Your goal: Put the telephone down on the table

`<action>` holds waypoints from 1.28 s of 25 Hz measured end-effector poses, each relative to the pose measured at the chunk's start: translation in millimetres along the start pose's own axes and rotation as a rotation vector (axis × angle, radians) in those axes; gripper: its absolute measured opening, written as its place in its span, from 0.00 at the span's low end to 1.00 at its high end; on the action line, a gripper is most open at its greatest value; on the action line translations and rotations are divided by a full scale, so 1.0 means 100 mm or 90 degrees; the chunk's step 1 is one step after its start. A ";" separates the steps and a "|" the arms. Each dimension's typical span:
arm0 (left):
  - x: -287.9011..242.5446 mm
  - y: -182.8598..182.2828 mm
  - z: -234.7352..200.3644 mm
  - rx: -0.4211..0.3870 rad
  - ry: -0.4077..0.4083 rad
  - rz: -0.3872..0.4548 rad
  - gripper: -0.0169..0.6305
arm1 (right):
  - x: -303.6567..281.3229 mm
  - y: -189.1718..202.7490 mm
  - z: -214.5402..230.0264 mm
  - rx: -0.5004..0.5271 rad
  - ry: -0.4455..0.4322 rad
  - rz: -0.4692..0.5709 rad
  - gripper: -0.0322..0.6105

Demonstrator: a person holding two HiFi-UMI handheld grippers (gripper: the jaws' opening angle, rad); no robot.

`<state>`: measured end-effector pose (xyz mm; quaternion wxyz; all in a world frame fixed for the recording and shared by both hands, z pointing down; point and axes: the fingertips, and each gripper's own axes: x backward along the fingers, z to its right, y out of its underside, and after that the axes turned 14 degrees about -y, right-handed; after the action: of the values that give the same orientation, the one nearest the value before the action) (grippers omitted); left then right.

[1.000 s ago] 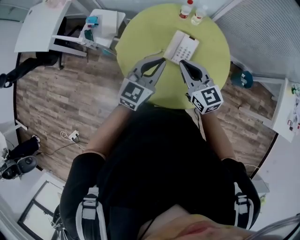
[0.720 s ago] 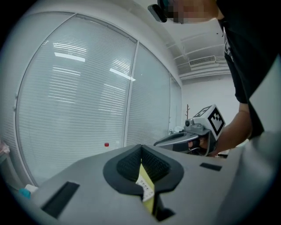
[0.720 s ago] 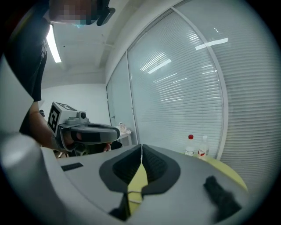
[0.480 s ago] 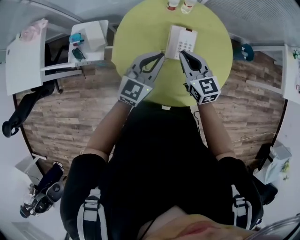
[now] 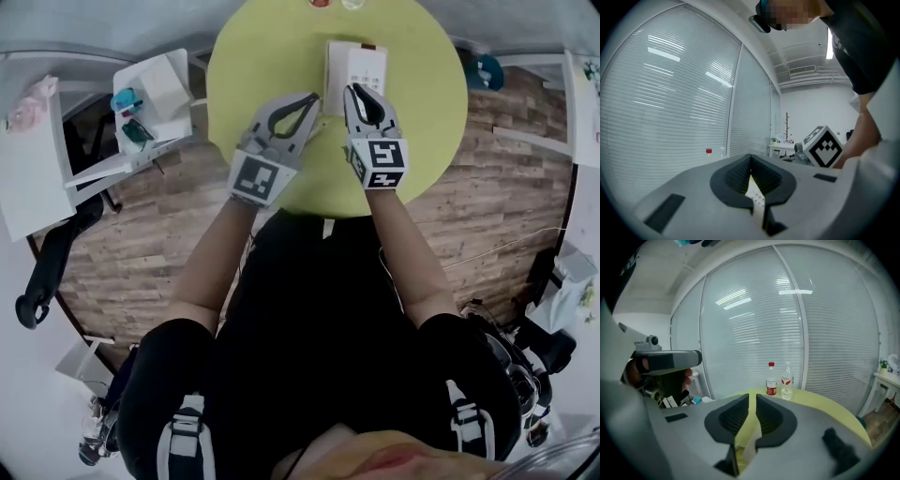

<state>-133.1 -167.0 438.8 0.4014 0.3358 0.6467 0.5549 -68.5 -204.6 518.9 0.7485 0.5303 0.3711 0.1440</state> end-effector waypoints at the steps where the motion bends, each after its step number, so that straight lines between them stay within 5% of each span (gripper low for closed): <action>1: -0.05 0.07 -0.03 0.003 0.000 -0.003 0.04 | -0.08 0.09 0.05 -0.009 0.010 -0.008 0.12; 14: -0.49 0.76 -0.36 0.040 -0.012 -0.028 0.04 | -0.80 1.06 0.53 -0.084 0.124 -0.116 0.41; 32: -0.54 1.10 -0.51 0.080 -0.024 -0.064 0.04 | -1.08 1.47 0.68 -0.131 0.203 -0.151 0.43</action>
<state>-155.3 -219.8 558.6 0.4190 0.3382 0.6885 0.4858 -68.0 -258.6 705.6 0.7420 0.3745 0.5280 0.1743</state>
